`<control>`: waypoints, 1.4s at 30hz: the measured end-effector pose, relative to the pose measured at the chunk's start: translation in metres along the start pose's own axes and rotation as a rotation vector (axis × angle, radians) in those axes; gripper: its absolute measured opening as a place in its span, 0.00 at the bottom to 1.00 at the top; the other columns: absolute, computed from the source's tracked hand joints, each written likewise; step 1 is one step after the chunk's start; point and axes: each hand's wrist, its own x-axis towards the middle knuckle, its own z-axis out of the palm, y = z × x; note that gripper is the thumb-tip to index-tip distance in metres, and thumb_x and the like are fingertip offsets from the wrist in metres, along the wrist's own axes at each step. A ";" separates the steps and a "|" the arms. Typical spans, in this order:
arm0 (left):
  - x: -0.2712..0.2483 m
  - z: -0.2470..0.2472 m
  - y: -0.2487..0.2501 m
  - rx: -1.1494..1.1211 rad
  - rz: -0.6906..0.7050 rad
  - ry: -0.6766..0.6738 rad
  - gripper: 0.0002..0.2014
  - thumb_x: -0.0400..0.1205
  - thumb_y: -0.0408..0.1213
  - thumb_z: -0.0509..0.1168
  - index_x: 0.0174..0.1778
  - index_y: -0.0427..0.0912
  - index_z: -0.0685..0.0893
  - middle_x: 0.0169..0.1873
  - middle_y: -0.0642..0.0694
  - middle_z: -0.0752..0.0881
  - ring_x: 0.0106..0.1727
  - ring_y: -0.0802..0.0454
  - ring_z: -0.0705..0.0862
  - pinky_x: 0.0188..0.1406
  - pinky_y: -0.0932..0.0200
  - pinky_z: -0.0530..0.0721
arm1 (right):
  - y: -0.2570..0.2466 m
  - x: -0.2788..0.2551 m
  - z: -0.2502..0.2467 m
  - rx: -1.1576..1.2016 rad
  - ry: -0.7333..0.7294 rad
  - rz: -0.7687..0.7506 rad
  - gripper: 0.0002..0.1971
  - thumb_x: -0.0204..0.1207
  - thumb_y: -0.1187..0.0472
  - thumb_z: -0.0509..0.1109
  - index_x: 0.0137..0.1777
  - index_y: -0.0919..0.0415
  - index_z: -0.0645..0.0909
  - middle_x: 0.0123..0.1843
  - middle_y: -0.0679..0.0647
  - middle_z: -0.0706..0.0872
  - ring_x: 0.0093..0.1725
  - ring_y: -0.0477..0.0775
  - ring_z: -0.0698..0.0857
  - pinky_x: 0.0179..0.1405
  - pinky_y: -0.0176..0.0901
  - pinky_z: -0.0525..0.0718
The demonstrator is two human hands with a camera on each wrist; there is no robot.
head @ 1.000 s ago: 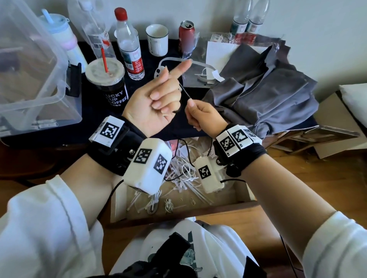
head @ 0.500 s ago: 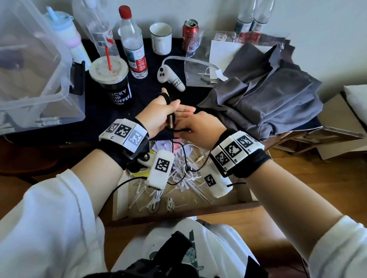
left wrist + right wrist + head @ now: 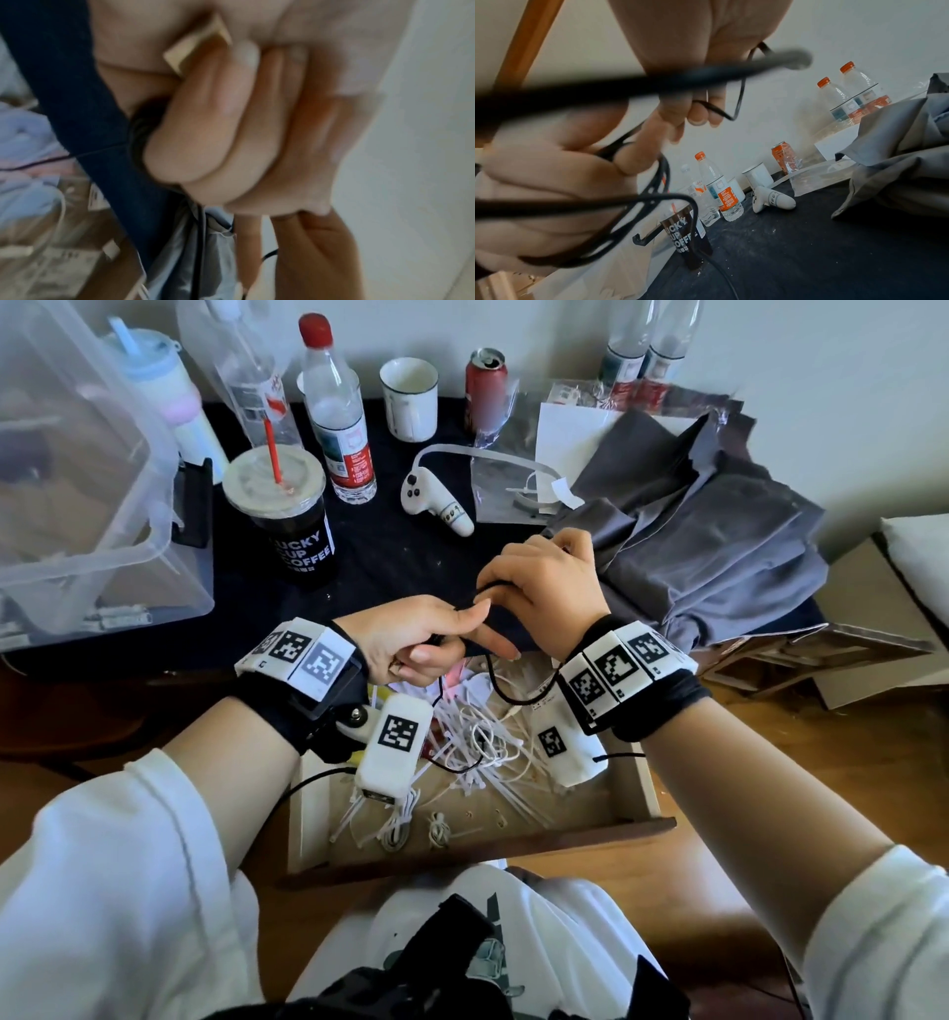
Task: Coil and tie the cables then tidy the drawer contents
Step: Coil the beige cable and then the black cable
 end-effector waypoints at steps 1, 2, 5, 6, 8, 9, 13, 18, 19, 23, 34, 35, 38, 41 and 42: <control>-0.001 0.000 0.000 -0.042 0.023 -0.014 0.24 0.77 0.51 0.53 0.50 0.33 0.84 0.07 0.54 0.63 0.08 0.62 0.57 0.09 0.72 0.55 | 0.000 0.000 0.000 -0.022 0.011 -0.009 0.17 0.72 0.45 0.59 0.36 0.52 0.86 0.33 0.44 0.86 0.40 0.54 0.84 0.43 0.39 0.50; -0.001 0.000 0.000 -0.089 0.046 -0.020 0.23 0.77 0.49 0.53 0.46 0.34 0.85 0.07 0.54 0.63 0.08 0.63 0.57 0.09 0.71 0.53 | 0.001 -0.001 0.000 -0.036 0.024 -0.015 0.18 0.73 0.45 0.58 0.36 0.52 0.86 0.33 0.43 0.86 0.41 0.55 0.84 0.43 0.39 0.50; -0.001 -0.002 0.004 -0.219 0.097 -0.041 0.25 0.77 0.50 0.51 0.33 0.40 0.90 0.06 0.55 0.63 0.08 0.63 0.58 0.10 0.70 0.52 | 0.001 -0.001 0.001 -0.022 0.005 0.033 0.22 0.74 0.43 0.53 0.40 0.53 0.86 0.37 0.43 0.87 0.47 0.54 0.83 0.45 0.38 0.48; -0.003 -0.003 0.005 -0.260 0.112 -0.061 0.26 0.77 0.52 0.50 0.31 0.42 0.90 0.06 0.56 0.63 0.08 0.63 0.58 0.10 0.68 0.51 | 0.002 0.000 0.001 -0.024 -0.001 0.053 0.22 0.75 0.43 0.53 0.41 0.53 0.86 0.39 0.44 0.87 0.50 0.54 0.82 0.46 0.39 0.49; -0.004 -0.007 0.008 -0.372 0.191 -0.136 0.27 0.79 0.54 0.47 0.33 0.43 0.89 0.07 0.57 0.66 0.09 0.61 0.57 0.11 0.67 0.53 | 0.004 0.000 0.001 -0.038 -0.027 0.096 0.17 0.77 0.45 0.58 0.42 0.53 0.85 0.42 0.43 0.86 0.55 0.53 0.79 0.48 0.43 0.51; -0.004 -0.010 0.010 -0.459 0.252 -0.210 0.26 0.81 0.52 0.47 0.37 0.42 0.88 0.08 0.56 0.70 0.11 0.60 0.57 0.12 0.67 0.57 | 0.005 0.000 0.001 -0.049 -0.057 0.123 0.13 0.77 0.47 0.62 0.43 0.53 0.85 0.45 0.43 0.86 0.57 0.52 0.77 0.48 0.44 0.51; 0.000 -0.013 0.018 -0.801 0.479 -0.362 0.19 0.84 0.43 0.53 0.63 0.33 0.78 0.20 0.49 0.79 0.18 0.57 0.71 0.22 0.65 0.74 | 0.001 -0.004 0.007 -0.095 -0.187 0.139 0.05 0.72 0.58 0.72 0.45 0.49 0.82 0.48 0.39 0.83 0.59 0.47 0.70 0.45 0.42 0.46; 0.007 0.004 0.028 -0.735 0.655 0.231 0.17 0.87 0.44 0.46 0.65 0.38 0.70 0.19 0.54 0.76 0.18 0.61 0.71 0.25 0.68 0.75 | -0.008 -0.006 0.014 -0.047 -0.323 0.136 0.12 0.71 0.66 0.72 0.49 0.49 0.80 0.43 0.39 0.77 0.58 0.50 0.69 0.50 0.44 0.53; 0.008 0.005 0.029 -0.711 0.666 0.298 0.16 0.89 0.42 0.44 0.59 0.39 0.73 0.20 0.53 0.77 0.19 0.61 0.72 0.26 0.68 0.76 | -0.009 -0.007 0.015 0.059 -0.374 0.155 0.12 0.71 0.68 0.71 0.50 0.50 0.81 0.42 0.41 0.77 0.54 0.50 0.73 0.53 0.45 0.63; 0.016 -0.002 0.021 -0.646 0.650 0.462 0.13 0.90 0.35 0.44 0.48 0.42 0.73 0.27 0.48 0.88 0.27 0.59 0.84 0.36 0.65 0.85 | -0.015 -0.006 0.014 0.276 -0.444 0.108 0.17 0.74 0.76 0.63 0.56 0.60 0.86 0.44 0.51 0.82 0.38 0.43 0.79 0.45 0.36 0.80; 0.020 -0.015 0.000 0.165 0.376 0.561 0.32 0.88 0.38 0.53 0.83 0.48 0.42 0.52 0.41 0.88 0.45 0.64 0.88 0.52 0.68 0.83 | -0.013 -0.008 -0.003 0.331 -0.451 0.361 0.13 0.82 0.53 0.63 0.38 0.56 0.79 0.27 0.49 0.82 0.27 0.45 0.82 0.33 0.38 0.80; 0.020 -0.016 -0.002 0.157 0.400 0.576 0.31 0.89 0.36 0.51 0.83 0.47 0.39 0.49 0.40 0.88 0.42 0.61 0.89 0.49 0.67 0.84 | -0.014 -0.009 -0.003 0.477 -0.461 0.423 0.13 0.81 0.54 0.64 0.35 0.57 0.76 0.22 0.48 0.79 0.20 0.42 0.78 0.24 0.34 0.77; 0.018 -0.016 -0.004 0.227 0.410 0.613 0.32 0.89 0.35 0.51 0.83 0.50 0.38 0.45 0.43 0.89 0.43 0.60 0.88 0.49 0.71 0.82 | -0.014 -0.014 -0.003 0.942 -0.468 0.529 0.09 0.80 0.67 0.66 0.37 0.61 0.74 0.17 0.48 0.79 0.15 0.41 0.78 0.16 0.30 0.75; 0.015 -0.012 0.001 0.283 0.442 0.628 0.32 0.89 0.34 0.52 0.83 0.50 0.40 0.43 0.45 0.89 0.39 0.67 0.87 0.45 0.78 0.78 | -0.017 -0.014 -0.006 1.326 -0.478 0.602 0.07 0.79 0.75 0.61 0.45 0.63 0.71 0.22 0.51 0.81 0.19 0.47 0.83 0.19 0.36 0.82; 0.014 -0.012 0.002 0.295 0.453 0.631 0.32 0.88 0.33 0.52 0.83 0.49 0.40 0.42 0.45 0.88 0.38 0.69 0.87 0.44 0.79 0.77 | -0.018 -0.015 -0.008 1.422 -0.485 0.629 0.07 0.80 0.75 0.59 0.47 0.63 0.71 0.24 0.53 0.80 0.19 0.47 0.83 0.18 0.36 0.82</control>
